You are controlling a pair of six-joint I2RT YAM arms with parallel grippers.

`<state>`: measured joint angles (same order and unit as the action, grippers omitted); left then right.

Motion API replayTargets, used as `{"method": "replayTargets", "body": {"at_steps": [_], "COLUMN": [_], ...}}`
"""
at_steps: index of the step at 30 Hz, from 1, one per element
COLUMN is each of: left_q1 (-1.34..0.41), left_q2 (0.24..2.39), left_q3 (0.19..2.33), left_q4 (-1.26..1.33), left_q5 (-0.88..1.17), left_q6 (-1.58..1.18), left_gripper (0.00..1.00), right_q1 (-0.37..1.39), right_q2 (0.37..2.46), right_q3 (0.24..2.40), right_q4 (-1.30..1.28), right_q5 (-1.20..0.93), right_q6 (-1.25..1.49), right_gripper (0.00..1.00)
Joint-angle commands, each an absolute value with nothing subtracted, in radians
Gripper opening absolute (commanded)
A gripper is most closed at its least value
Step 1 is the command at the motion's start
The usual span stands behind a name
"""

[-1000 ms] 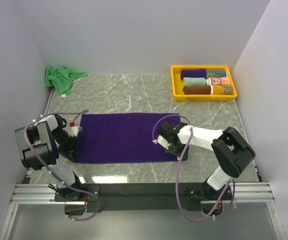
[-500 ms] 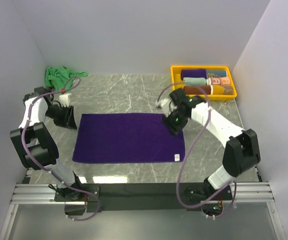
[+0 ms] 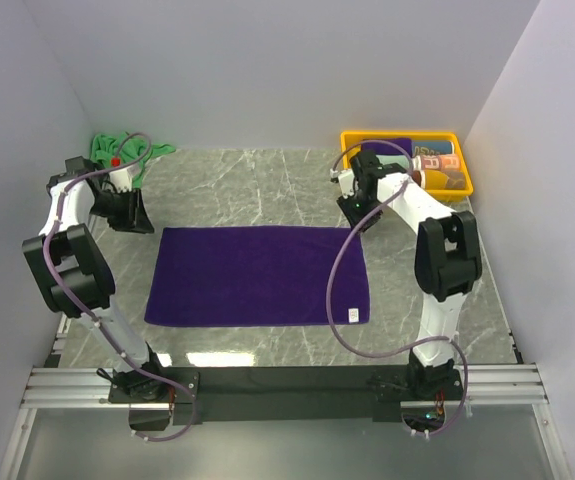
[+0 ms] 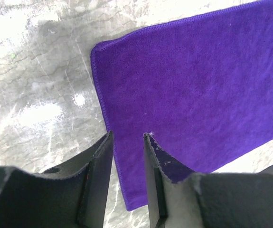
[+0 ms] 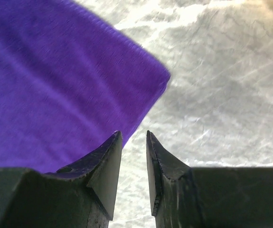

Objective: Roll the towels
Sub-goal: Fold the towel

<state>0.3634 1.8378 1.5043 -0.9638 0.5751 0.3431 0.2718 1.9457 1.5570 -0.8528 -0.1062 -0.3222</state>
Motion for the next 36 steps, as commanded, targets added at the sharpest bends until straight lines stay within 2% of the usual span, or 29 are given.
{"method": "replayTargets", "body": {"at_steps": [1, 6, 17, 28, 32, 35, 36], "left_q1": [0.367, 0.367, 0.367, 0.365, 0.353, 0.330, 0.315], "left_q2": [1.830, 1.844, 1.859, 1.937, 1.979, 2.008, 2.016], "left_q3": [1.543, 1.542, 1.537, 1.623, 1.646, 1.663, 1.667], "left_q4": [-0.937, -0.925, -0.890, -0.884, -0.865, -0.847, -0.838], "left_q5": [0.609, 0.614, 0.585, 0.557, 0.543, 0.509, 0.502], "left_q6": [0.302, 0.281, 0.255, 0.229, 0.224, 0.233, 0.233], "left_gripper": [0.38, 0.41, 0.41, 0.46, 0.48, 0.49, 0.49], "right_q1": [0.264, 0.253, 0.233, 0.224, 0.221, 0.219, 0.218], "right_q2": [1.986, 2.049, 2.174, 2.224, 2.221, 2.221, 2.223], "right_q3": [1.621, 1.674, 1.781, 1.789, 1.779, 1.779, 1.781], "right_q4": [-0.813, -0.805, -0.821, -0.862, -0.874, -0.877, -0.880], "right_q5": [-0.057, -0.040, -0.060, -0.109, -0.120, -0.126, -0.126], "right_q6": [-0.319, -0.328, -0.336, -0.359, -0.373, -0.376, -0.376], "right_gripper": [0.34, 0.34, 0.34, 0.34, 0.27, 0.17, 0.08]}}
